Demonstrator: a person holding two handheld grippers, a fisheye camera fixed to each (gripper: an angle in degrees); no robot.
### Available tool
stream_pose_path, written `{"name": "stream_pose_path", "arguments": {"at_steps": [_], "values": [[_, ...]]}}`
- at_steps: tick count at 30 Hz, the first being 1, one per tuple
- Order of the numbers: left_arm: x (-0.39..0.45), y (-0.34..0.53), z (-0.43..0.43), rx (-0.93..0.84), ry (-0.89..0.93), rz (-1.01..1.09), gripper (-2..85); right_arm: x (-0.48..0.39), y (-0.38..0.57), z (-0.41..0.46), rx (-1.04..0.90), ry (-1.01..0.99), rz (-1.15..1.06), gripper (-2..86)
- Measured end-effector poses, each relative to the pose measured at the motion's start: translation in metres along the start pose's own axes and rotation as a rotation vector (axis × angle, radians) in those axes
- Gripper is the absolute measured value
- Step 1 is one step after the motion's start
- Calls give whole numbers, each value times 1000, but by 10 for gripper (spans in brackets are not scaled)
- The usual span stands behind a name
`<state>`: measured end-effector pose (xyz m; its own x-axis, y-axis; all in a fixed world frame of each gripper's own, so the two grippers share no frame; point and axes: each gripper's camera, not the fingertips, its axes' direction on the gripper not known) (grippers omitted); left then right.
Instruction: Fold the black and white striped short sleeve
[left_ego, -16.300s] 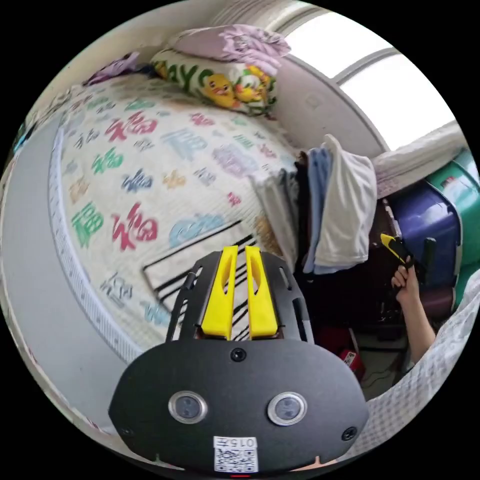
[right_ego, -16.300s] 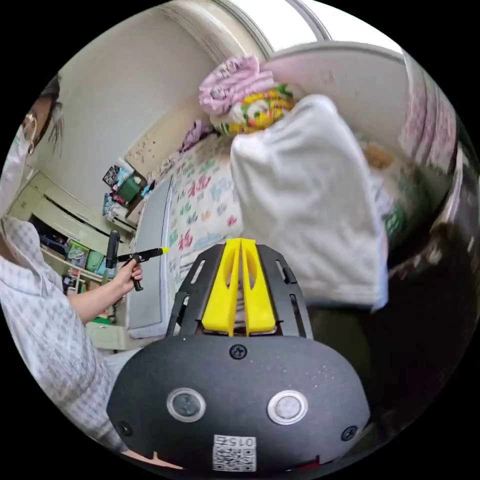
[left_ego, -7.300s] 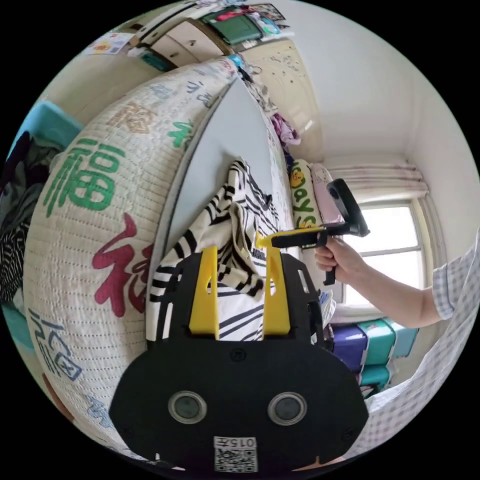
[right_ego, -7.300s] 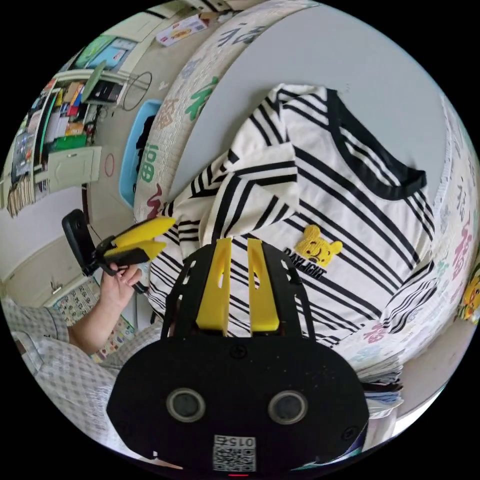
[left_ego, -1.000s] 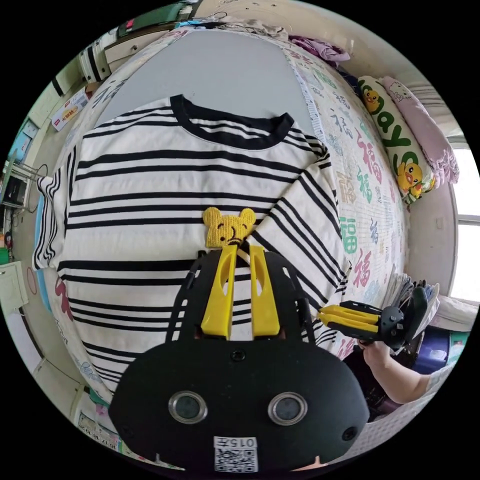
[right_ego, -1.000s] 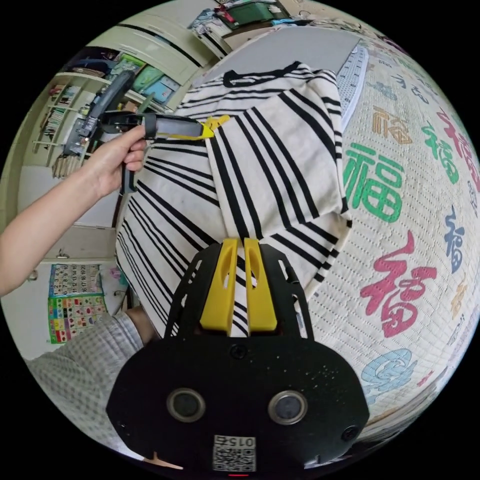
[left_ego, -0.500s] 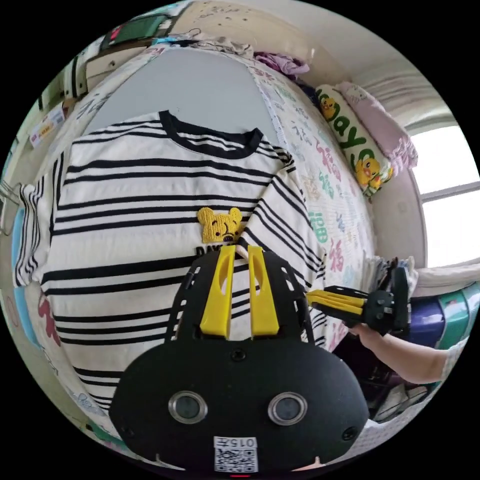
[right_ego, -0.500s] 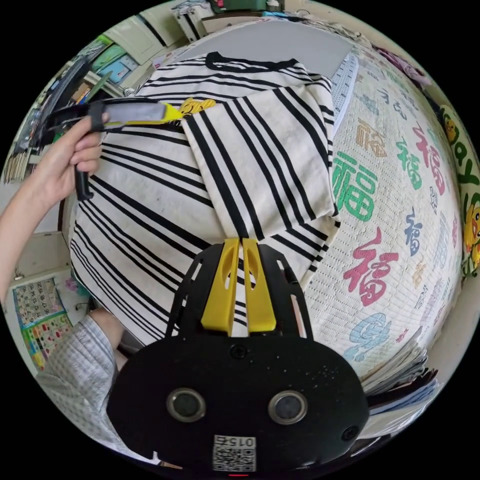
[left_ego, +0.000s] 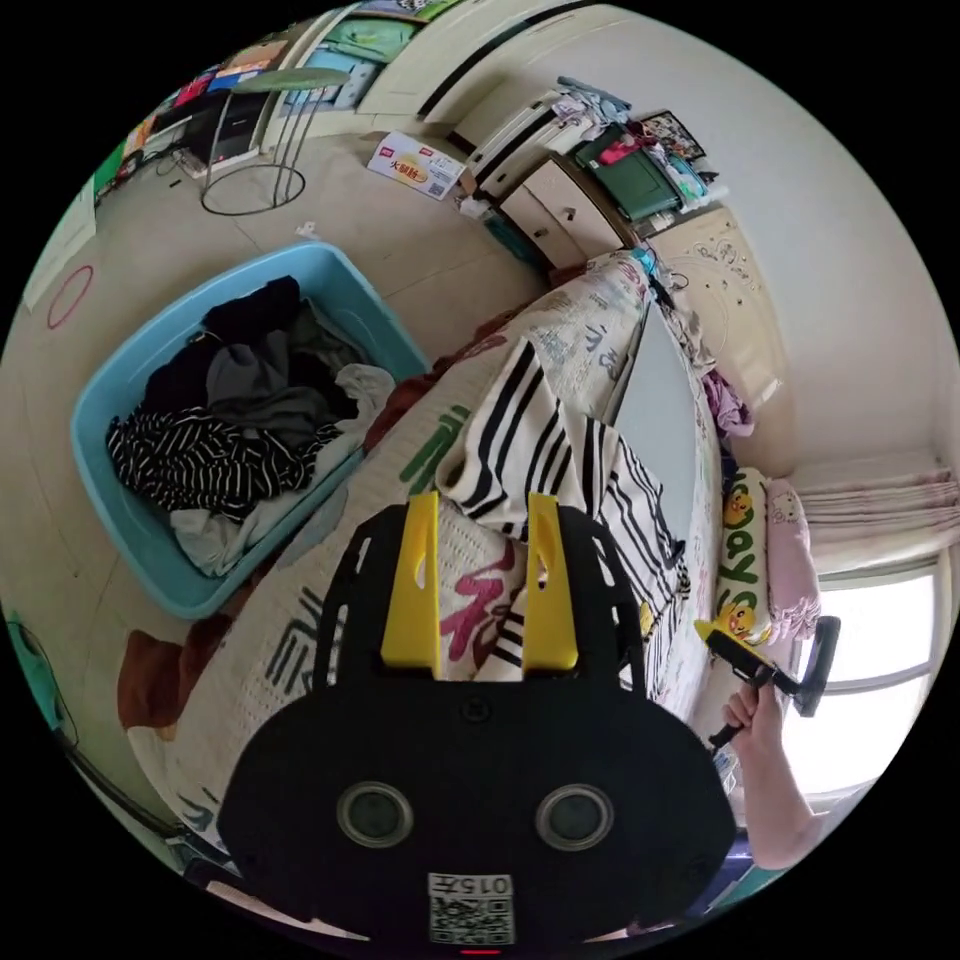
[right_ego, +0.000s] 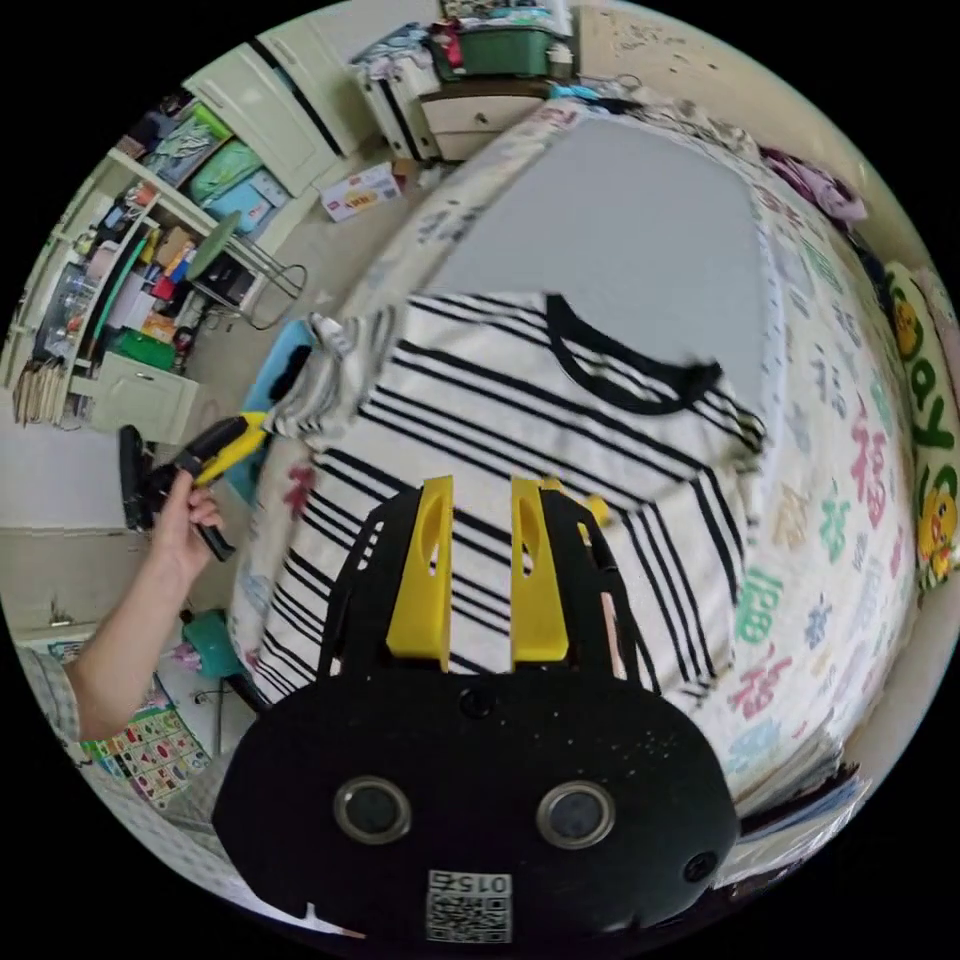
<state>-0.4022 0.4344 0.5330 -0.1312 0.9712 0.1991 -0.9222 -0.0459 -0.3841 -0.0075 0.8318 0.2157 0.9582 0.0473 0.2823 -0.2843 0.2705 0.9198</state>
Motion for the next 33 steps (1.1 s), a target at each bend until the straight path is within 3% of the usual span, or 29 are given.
{"name": "stream_pose_path", "arguments": {"at_steps": [4, 6, 14, 18, 20, 25, 29, 33], "values": [[-23, -25, 21, -128, -12, -36, 62, -65, -84, 16, 26, -163, -75, 94], [-40, -26, 13, -102, 46, -66, 18, -108, -133, 37, -16, -167, -150, 93], [-78, -6, -5, -59, 177, -189, -4, -220, -216, 122, -222, 2, -359, 92], [-83, -10, -11, -63, 189, -205, -5, -245, -221, 162, -351, 196, -431, 54], [-85, -12, -14, -64, 192, -205, -5, -246, -222, 162, -325, 240, -440, 22], [-72, -14, -37, -10, 168, -142, -5, -222, -216, 111, -193, 54, -385, 2], [-30, -7, -61, 56, 200, 40, -5, -157, -187, 23, 23, -47, -265, 1], [17, 13, -54, -20, 262, 221, -5, -66, -132, -28, 81, -74, -45, 1]]}}
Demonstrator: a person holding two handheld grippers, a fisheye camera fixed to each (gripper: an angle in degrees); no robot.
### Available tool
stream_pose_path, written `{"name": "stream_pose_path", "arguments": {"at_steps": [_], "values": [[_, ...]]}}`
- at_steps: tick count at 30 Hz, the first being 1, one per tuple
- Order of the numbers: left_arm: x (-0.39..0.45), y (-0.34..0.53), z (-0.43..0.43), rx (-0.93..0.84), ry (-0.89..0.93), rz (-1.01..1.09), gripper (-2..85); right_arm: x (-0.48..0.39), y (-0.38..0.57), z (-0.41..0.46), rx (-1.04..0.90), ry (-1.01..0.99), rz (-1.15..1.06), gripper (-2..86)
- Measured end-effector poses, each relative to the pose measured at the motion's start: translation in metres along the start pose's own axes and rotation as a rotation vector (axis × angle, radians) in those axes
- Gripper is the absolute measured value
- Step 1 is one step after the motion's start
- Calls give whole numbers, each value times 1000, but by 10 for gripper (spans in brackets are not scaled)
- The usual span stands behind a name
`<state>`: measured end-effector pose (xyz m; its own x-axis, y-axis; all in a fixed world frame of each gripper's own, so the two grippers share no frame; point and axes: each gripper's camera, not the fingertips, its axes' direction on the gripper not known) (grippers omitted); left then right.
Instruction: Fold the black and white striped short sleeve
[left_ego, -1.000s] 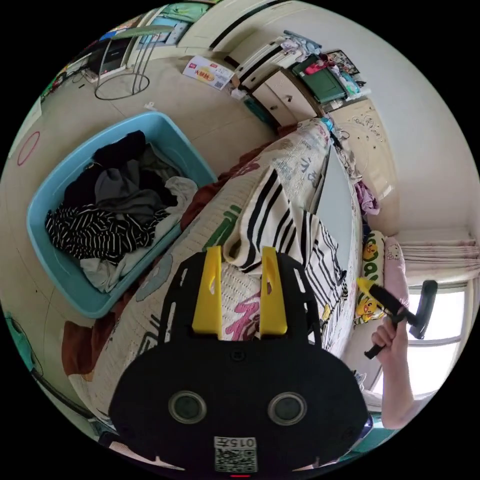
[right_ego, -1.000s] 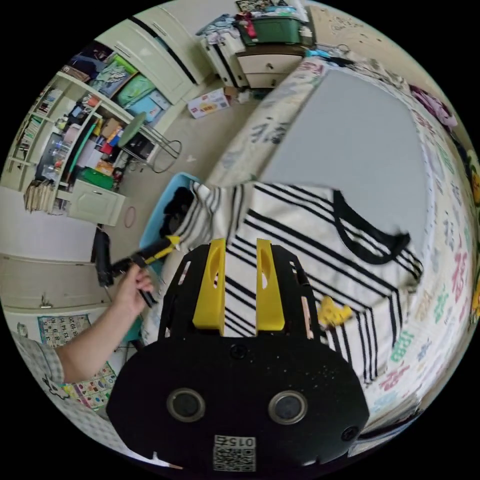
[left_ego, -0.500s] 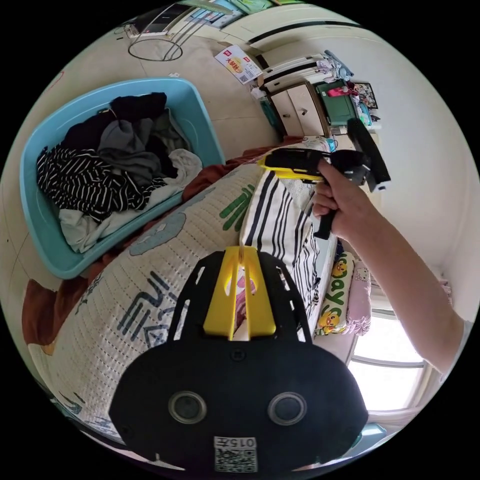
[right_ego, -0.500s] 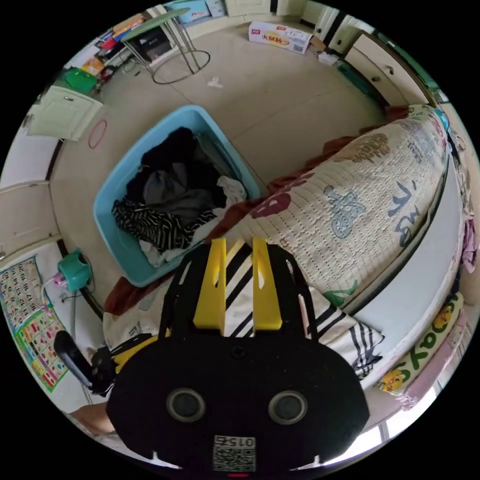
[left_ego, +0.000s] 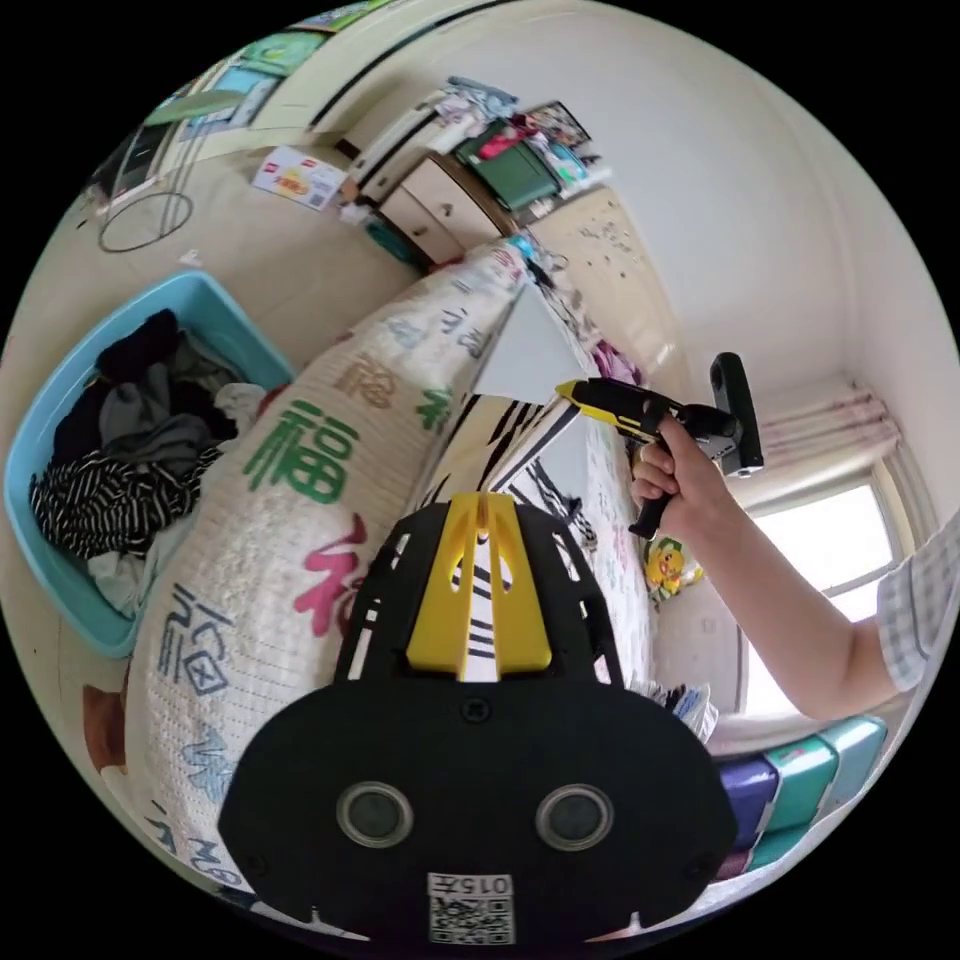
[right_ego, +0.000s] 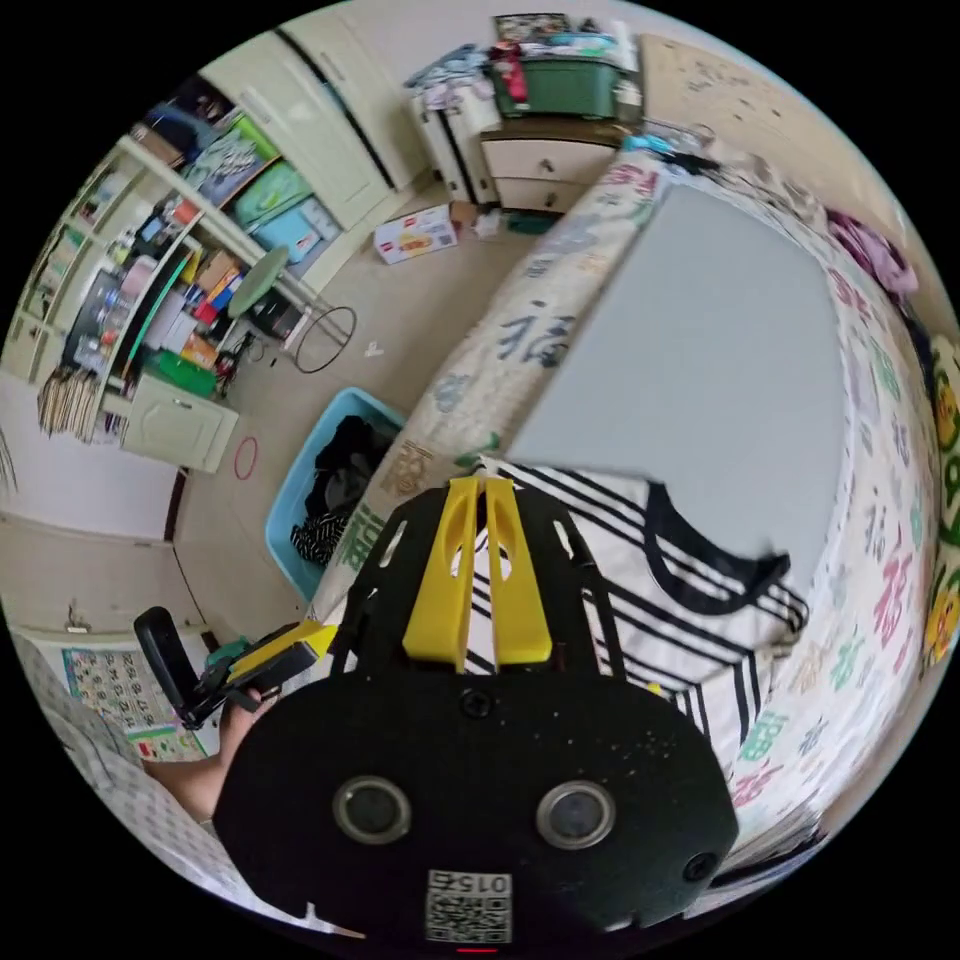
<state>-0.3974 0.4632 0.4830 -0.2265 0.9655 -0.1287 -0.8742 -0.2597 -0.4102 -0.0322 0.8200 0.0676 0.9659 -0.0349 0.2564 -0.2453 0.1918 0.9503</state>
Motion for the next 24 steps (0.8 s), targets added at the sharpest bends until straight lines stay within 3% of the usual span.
{"name": "stream_pose_path", "arguments": {"at_steps": [12, 19, 22, 24], "values": [[43, 70, 86, -441, -43, 203, 19, 135, 123, 17, -153, 78, 344, 33], [72, 72, 63, -409, -114, 317, 43, 168, 159, -15, -115, 136, 371, 14], [84, 64, 66, -357, -150, 355, 50, 177, 165, -28, -72, 68, 315, 13], [90, 59, 82, -378, -141, 342, 51, 173, 166, -34, -17, -107, 201, 17]]}}
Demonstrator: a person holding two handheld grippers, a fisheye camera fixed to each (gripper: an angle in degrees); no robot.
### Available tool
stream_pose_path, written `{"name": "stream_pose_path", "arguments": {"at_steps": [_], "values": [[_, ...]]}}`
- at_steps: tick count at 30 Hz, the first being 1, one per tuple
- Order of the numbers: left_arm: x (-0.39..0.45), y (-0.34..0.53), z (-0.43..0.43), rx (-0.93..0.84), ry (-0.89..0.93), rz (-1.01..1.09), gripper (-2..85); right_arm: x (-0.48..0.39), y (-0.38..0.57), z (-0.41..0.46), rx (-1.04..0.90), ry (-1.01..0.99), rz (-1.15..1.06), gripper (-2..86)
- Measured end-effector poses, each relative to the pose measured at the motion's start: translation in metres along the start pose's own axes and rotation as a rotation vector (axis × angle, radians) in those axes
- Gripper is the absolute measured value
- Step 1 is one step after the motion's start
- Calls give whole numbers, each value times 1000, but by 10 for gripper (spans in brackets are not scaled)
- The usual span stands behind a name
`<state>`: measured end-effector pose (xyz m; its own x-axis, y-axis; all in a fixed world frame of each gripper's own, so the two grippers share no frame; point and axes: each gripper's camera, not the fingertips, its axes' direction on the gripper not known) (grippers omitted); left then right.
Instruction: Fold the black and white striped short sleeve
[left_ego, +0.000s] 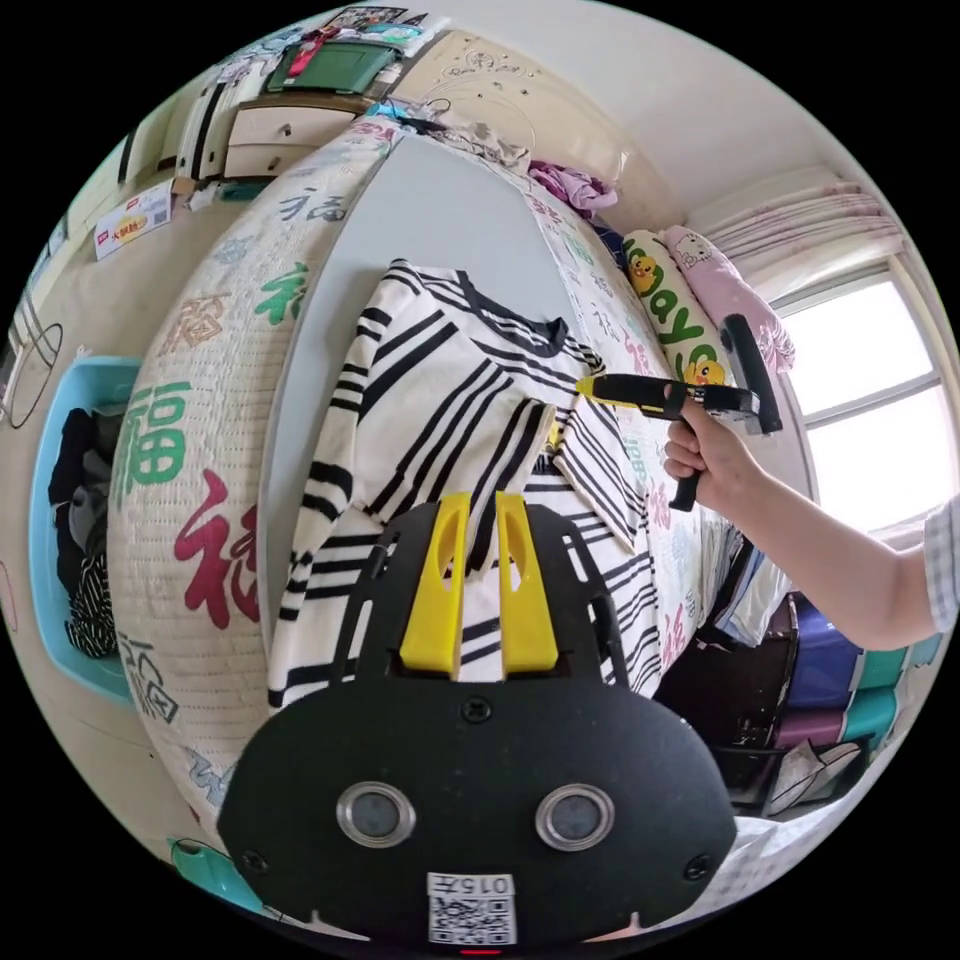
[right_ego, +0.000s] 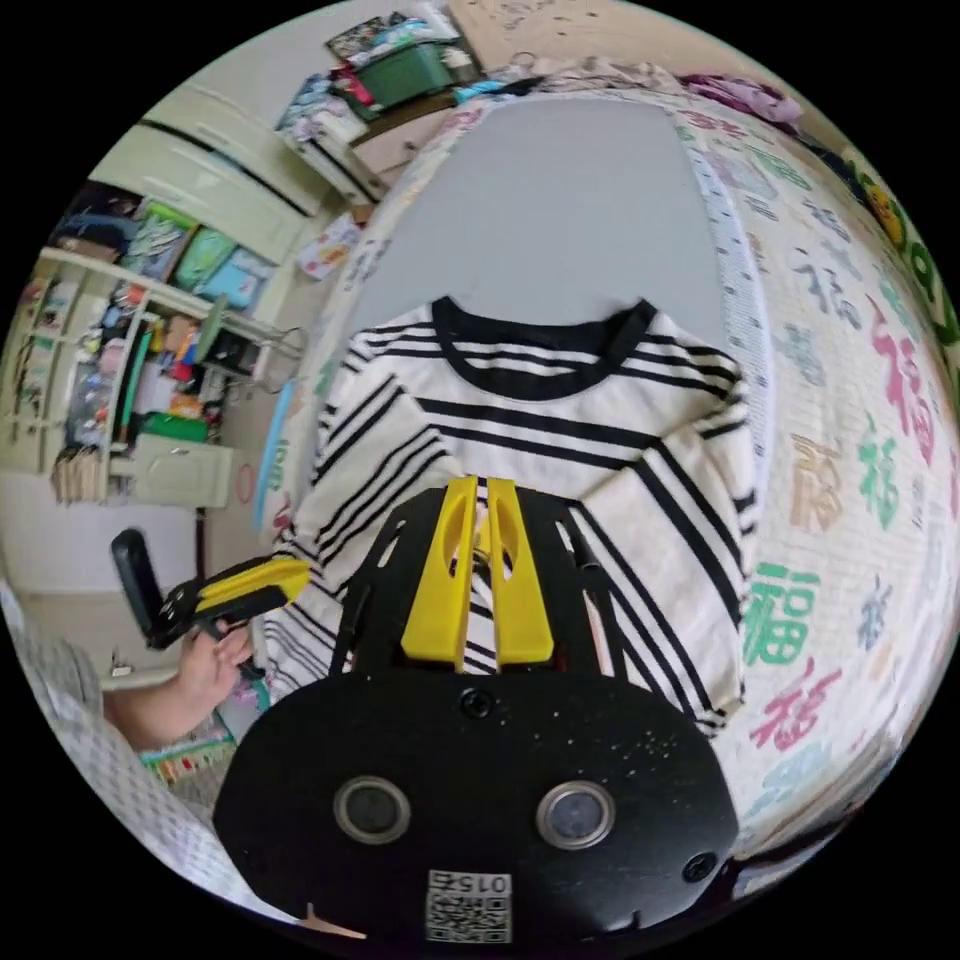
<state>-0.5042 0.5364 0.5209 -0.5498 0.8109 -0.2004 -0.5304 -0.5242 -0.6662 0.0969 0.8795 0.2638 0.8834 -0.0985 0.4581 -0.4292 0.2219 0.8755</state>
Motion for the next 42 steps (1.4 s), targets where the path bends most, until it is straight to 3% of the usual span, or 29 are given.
{"name": "stream_pose_path", "arguments": {"at_steps": [2, 6, 10, 14, 17, 21, 25, 32, 37, 42], "values": [[6, -6, 11, -28, 0, 8, 51, -8, 1, 8, -54, -63, -93, 17], [19, -5, 42, -177, -117, 61, 47, -14, 13, 43, -238, 20, -186, 3], [28, -13, 41, -282, -135, 133, 45, 2, 22, 31, -271, 13, -204, 1], [29, -70, 6, -151, -168, 221, 67, 48, 20, -16, -163, 139, -145, 18], [15, -127, -5, -60, -152, 178, 86, 98, 5, -46, -53, 258, -28, 102], [-1, -176, 19, -58, -181, 92, 95, 157, -14, -53, -35, 163, 115, 136], [-2, -186, 54, -176, -196, 84, 96, 178, -18, -34, -116, 142, 154, 127], [3, -174, 70, -254, -316, 112, 8, 190, -3, -29, -178, 173, 150, 9], [23, -171, 46, -166, -334, 122, -2, 186, 11, -51, -138, 237, 101, -4], [61, -157, -3, 9, -326, 255, -2, 182, 35, -104, 42, 239, 84, -5]]}}
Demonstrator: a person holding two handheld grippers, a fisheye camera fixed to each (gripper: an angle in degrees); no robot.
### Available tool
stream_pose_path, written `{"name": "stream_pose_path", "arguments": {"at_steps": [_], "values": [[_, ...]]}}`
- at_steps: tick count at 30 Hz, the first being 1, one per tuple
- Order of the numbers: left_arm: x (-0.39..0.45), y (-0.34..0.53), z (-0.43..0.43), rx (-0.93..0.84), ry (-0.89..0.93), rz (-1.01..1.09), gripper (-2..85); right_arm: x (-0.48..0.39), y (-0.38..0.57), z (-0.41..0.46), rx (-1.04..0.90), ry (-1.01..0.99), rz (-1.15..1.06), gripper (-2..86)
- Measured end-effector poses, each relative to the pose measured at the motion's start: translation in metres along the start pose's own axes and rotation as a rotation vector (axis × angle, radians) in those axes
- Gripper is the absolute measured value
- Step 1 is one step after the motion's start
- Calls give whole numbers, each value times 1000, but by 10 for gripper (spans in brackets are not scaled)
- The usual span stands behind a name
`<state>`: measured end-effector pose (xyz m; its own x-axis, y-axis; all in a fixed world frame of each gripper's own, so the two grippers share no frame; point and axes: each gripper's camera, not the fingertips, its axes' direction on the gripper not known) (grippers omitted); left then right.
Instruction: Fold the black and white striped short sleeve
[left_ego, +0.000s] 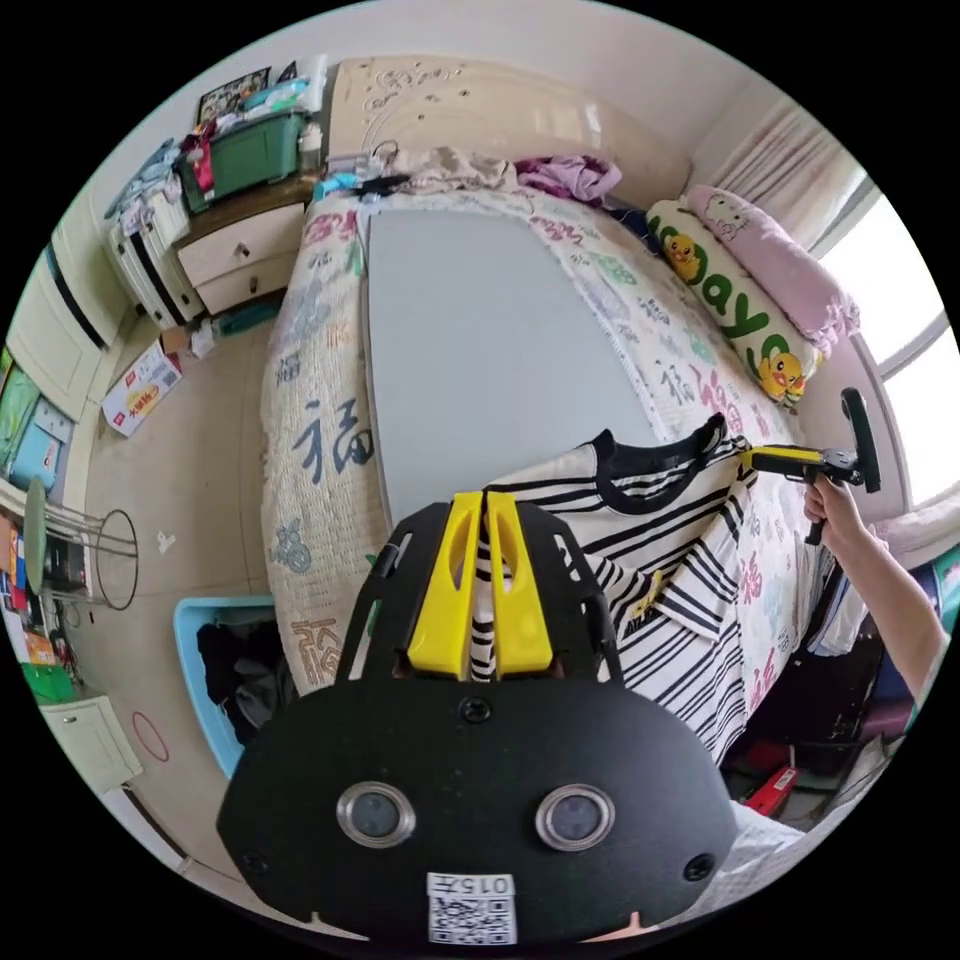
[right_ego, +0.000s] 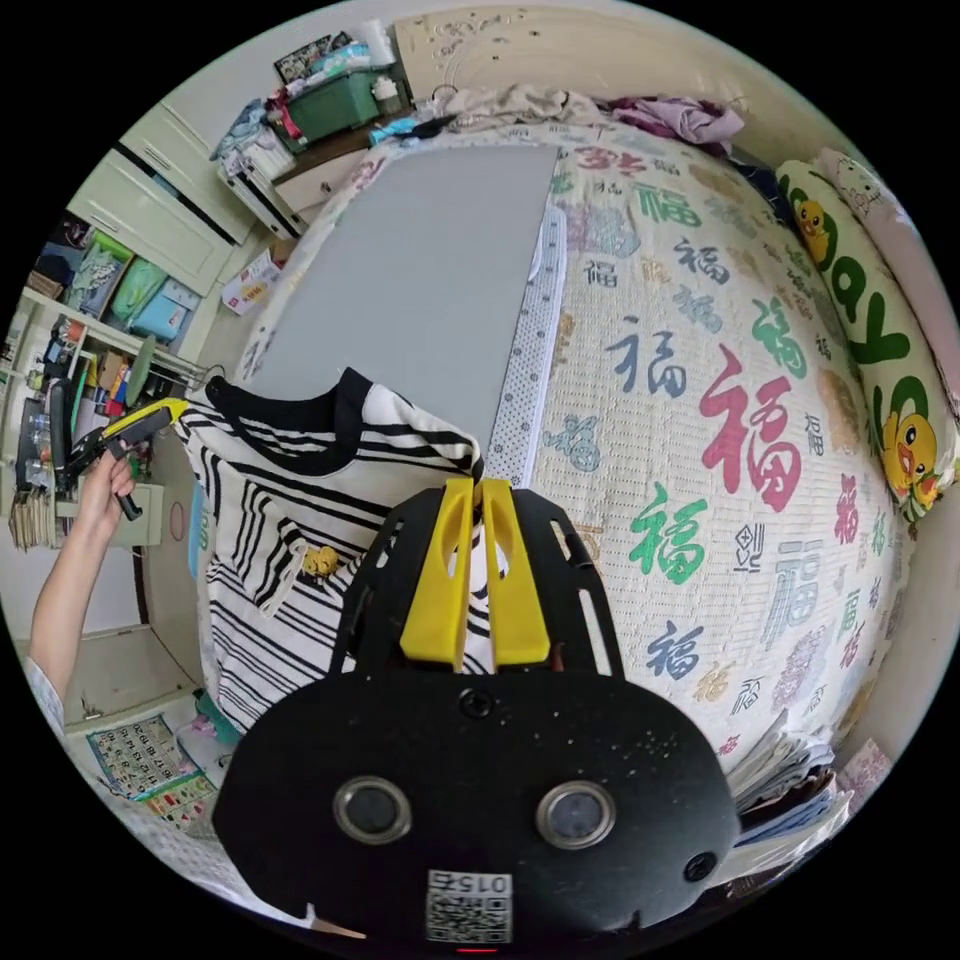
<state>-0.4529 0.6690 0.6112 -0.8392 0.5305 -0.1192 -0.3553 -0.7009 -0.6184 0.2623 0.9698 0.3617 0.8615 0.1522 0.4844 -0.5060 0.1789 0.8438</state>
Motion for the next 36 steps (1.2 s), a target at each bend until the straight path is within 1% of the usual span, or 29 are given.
{"name": "stream_pose_path", "arguments": {"at_steps": [2, 5, 7, 9, 10, 11, 12, 13, 15, 16, 18, 20, 21, 22, 23, 24, 25, 28, 30, 32, 34, 35, 36], "values": [[9, 13, -19, 44, -9, 46, -2, 4, 16, -17, 53, -50, -12, -5], [24, 63, -44, 94, 46, 106, -2, 5, 65, -37, 98, -150, -87, -3], [31, 108, -53, 99, 95, 117, -2, 5, 107, -40, 85, -189, -135, -1], [39, 181, -56, 92, 154, 75, -3, 4, 171, -30, 21, -231, -182, 7], [42, 200, -54, 91, 164, 62, -3, 4, 188, -24, -11, -230, -193, 9], [49, 238, -48, 52, 179, 49, -4, 4, 220, -11, -76, -225, -192, 12], [56, 272, -37, -22, 184, 24, -4, 5, 249, 4, -135, -250, -168, 13], [60, 288, -30, -60, 189, 9, -4, 5, 263, 13, -169, -266, -154, 13], [75, 343, -1, -218, 174, -26, -4, 7, 307, 52, -294, -283, -89, 10], [79, 353, 7, -255, 163, -33, -4, 7, 316, 62, -321, -279, -85, 8], [92, 384, 43, -406, 127, -41, -4, 8, 343, 100, -431, -234, -69, 5], [104, 396, 61, -497, 57, 37, -5, 8, 356, 121, -490, -201, -87, 5], [108, 397, 60, -483, 25, 58, -5, 10, 363, 131, -543, -184, -101, 2], [108, 397, 62, -520, 11, 53, -5, 12, 366, 135, -574, -169, -102, -1], [106, 396, 63, -576, 4, 36, -4, 18, 373, 142, -615, -96, -82, -4], [105, 395, 56, -563, -6, 15, -2, 25, 379, 143, -624, -39, -65, -4], [104, 393, 52, -541, -8, 6, 0, 28, 381, 141, -618, -36, -63, -2], [108, 379, 36, -440, 47, -38, 28, 32, 379, 129, -510, -128, -57, 16], [119, 369, 43, -410, 89, -86, 65, 21, 369, 128, -416, -228, -106, 59], [123, 367, 59, -420, 121, -160, 77, 5, 363, 140, -410, -286, -169, 78], [117, 373, 77, -449, 147, -301, 80, -9, 363, 157, -425, -344, -232, 80], [113, 380, 89, -469, 147, -410, 78, -16, 366, 170, -453, -370, -276, 79], [112, 386, 97, -471, 155, -456, 75, -21, 372, 185, -491, -340, -296, 77]]}}
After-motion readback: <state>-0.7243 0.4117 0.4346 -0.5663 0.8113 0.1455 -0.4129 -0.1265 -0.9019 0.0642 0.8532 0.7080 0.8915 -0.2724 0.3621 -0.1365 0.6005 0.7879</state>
